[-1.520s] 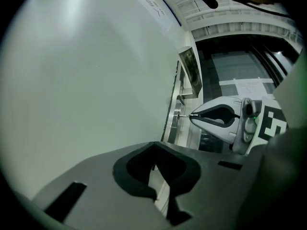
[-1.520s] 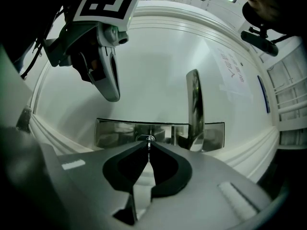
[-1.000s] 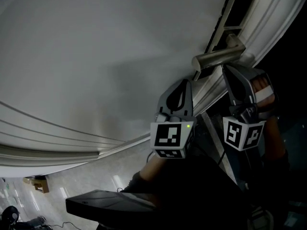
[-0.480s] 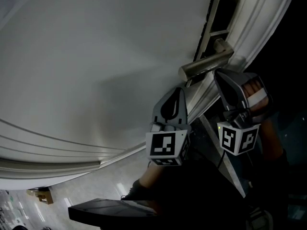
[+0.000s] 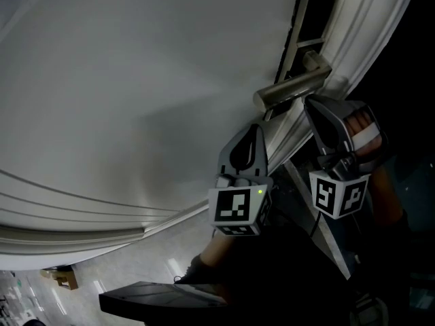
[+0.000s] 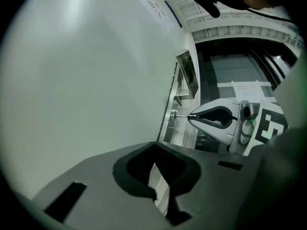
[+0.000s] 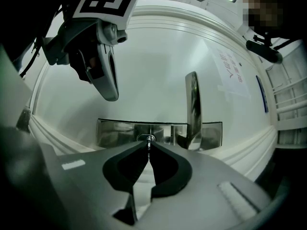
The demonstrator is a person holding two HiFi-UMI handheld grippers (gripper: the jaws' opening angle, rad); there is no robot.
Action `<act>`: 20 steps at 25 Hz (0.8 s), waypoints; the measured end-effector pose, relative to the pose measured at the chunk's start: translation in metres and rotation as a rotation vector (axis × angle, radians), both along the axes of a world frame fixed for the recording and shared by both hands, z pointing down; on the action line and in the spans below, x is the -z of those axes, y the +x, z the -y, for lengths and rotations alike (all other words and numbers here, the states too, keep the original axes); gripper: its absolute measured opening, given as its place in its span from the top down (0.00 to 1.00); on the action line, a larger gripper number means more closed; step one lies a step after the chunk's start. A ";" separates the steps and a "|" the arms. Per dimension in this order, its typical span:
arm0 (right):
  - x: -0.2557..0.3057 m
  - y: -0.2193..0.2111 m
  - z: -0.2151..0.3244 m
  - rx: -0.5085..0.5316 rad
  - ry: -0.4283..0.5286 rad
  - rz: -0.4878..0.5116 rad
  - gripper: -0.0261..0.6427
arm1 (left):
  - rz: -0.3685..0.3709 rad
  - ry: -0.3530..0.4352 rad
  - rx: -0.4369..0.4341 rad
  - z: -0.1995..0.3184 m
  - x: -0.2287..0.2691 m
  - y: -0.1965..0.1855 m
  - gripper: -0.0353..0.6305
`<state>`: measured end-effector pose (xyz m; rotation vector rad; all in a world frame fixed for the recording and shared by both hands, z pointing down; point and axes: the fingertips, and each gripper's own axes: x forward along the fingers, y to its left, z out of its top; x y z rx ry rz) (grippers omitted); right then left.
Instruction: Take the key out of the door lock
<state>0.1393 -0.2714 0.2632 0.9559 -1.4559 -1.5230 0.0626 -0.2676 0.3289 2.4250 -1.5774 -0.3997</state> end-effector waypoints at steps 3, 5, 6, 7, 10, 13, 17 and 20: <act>0.001 -0.001 -0.002 0.001 0.000 0.000 0.94 | 0.008 0.003 -0.007 -0.003 0.001 0.001 0.95; 0.001 -0.001 -0.003 0.002 -0.001 -0.001 0.94 | 0.004 0.002 -0.005 -0.004 0.002 0.001 0.95; 0.001 -0.001 -0.003 0.002 -0.001 0.000 0.94 | 0.000 0.001 -0.003 -0.003 0.002 0.001 0.95; 0.001 -0.001 -0.003 0.003 -0.002 0.000 0.94 | -0.003 0.001 -0.002 -0.003 0.002 0.001 0.95; 0.001 -0.001 -0.002 0.005 -0.001 0.001 0.94 | -0.005 0.001 -0.004 -0.002 0.002 0.002 0.95; 0.001 -0.001 -0.002 0.007 -0.002 0.001 0.94 | -0.010 0.002 -0.002 -0.002 0.002 0.002 0.95; 0.001 0.000 -0.002 0.009 -0.001 0.001 0.94 | -0.010 0.000 0.001 -0.001 0.001 0.002 0.95; 0.001 0.000 -0.003 0.009 0.000 0.001 0.94 | -0.001 0.006 -0.002 -0.002 0.002 0.003 0.95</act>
